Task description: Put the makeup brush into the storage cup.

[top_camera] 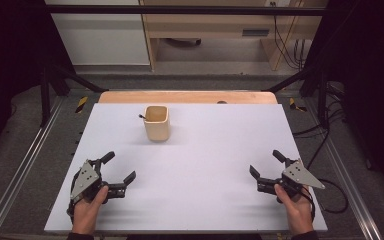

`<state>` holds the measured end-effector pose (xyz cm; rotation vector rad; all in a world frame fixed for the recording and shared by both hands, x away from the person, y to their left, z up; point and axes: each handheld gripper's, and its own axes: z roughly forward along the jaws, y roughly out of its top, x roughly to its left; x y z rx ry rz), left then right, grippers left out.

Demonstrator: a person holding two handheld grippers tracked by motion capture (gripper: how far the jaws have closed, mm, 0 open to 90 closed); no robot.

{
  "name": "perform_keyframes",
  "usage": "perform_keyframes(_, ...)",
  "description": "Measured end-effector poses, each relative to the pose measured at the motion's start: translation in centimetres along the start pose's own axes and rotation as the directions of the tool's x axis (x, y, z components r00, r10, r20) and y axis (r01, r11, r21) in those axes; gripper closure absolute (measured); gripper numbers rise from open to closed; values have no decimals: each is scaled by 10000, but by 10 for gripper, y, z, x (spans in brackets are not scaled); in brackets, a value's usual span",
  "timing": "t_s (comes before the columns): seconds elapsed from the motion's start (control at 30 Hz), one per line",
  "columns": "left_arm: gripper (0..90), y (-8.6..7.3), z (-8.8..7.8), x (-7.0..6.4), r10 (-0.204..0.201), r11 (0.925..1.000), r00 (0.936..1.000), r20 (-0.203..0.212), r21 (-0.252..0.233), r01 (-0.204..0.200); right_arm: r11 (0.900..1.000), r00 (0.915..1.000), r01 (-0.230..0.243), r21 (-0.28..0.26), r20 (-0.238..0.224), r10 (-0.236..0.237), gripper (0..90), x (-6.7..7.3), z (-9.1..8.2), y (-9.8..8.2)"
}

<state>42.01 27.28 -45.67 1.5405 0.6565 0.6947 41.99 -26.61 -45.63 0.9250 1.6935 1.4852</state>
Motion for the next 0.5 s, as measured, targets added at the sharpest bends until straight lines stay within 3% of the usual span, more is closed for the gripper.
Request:
perform_keyframes(0.3, 7, 0, -1, 0, -2, 10000, 10000, -60, 9, 2, 9996, 9994, 262, -124, -208, -264, 41, 1, -6, -5)
perform_keyframes(0.5, 7, 0, -1, 0, 18, 10000, 10000, -71, 11, -18, 9998, 9995, 189, 37, -272, -188, 39, 1, -6, -11)
